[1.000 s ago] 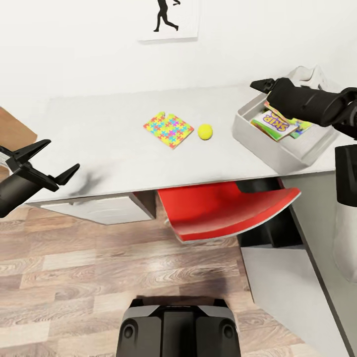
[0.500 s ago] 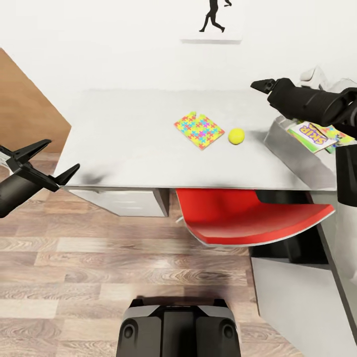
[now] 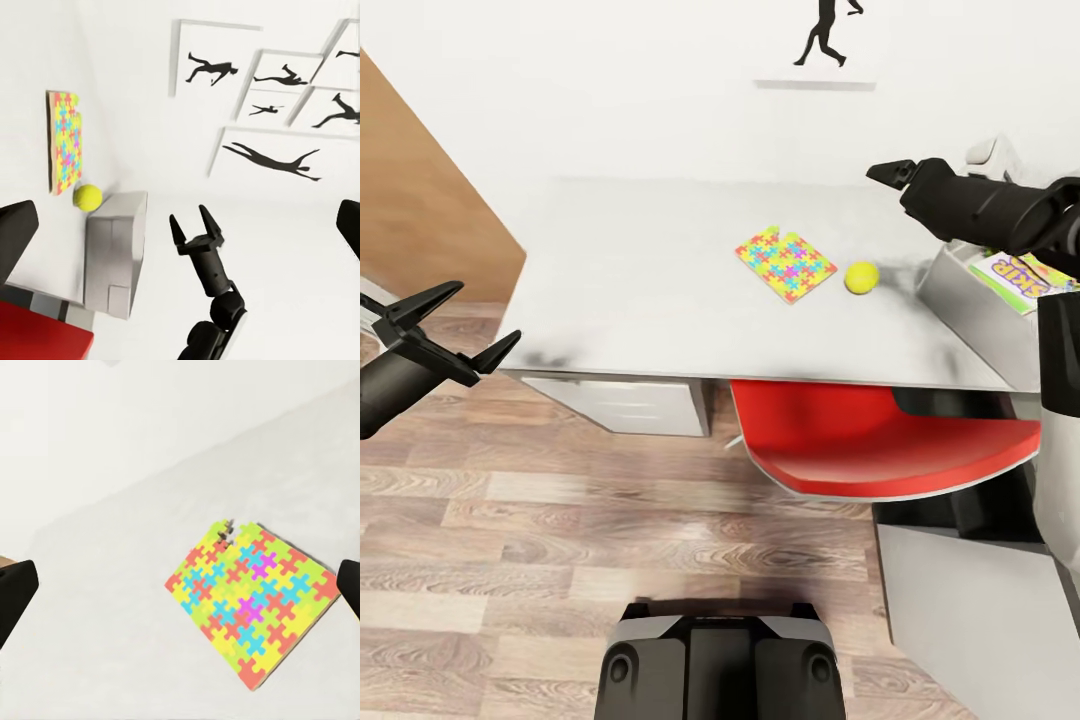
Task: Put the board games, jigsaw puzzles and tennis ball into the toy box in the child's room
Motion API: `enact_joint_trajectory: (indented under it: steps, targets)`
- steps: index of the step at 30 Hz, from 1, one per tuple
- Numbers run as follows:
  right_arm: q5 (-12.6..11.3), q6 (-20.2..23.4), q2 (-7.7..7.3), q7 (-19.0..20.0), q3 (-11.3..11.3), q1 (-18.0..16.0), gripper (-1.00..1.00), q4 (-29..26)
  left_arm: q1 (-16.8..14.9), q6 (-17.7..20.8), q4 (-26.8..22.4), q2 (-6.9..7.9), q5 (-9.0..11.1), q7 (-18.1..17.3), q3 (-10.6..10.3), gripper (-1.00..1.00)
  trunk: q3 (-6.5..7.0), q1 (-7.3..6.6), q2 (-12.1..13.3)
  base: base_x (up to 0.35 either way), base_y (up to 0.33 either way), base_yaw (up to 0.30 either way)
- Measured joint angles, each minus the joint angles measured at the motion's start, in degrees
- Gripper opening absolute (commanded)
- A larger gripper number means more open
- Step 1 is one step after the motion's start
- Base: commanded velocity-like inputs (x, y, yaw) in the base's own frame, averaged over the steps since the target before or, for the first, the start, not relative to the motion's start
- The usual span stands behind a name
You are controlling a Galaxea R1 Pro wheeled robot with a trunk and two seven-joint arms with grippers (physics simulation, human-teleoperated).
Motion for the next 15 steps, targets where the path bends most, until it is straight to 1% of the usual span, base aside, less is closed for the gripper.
enact_joint_trajectory:
  steps: [6,9,10,11,13,15]
  targets:
    - [0.1,0.6,-0.27,-0.1,-0.1,0.2,1.0,3.0,0.0,0.0,0.0,-0.01,0.0,0.0,0.0,1.0,0.0,0.0,0.0,0.0,0.247,0.007]
    - [0.3,3.3,-0.35,-0.2,-0.1,0.4,1.0,6.1,0.0,0.0,0.0,-0.01,0.0,0.0,-0.1,1.0,0.0,0.0,0.0,0.0,0.248,0.003]
    - [0.3,3.3,-0.35,-0.2,-0.1,0.4,1.0,6.1,0.0,0.0,0.0,-0.01,0.0,0.0,-0.1,1.0,0.0,0.0,0.0,0.0,0.206,0.002]
    - [0.4,4.5,-0.37,-0.5,-0.2,0.4,1.0,7.1,0.0,0.0,0.0,-0.01,0.0,0.0,-0.1,1.0,0.0,0.0,0.0,0.0,0.165,0.002]
    - [0.6,6.9,-0.43,-1.7,-0.3,0.4,1.0,9.0,0.0,0.0,0.0,-0.01,0.0,0.1,-0.1,1.0,0.0,0.0,0.0,0.0,0.118,0.001]
    - [0.6,8.9,-0.47,-4.0,-0.4,0.5,1.0,10.2,0.0,0.0,0.0,-0.01,0.0,0.1,-0.1,1.0,0.0,0.0,0.0,0.0,0.084,0.001]
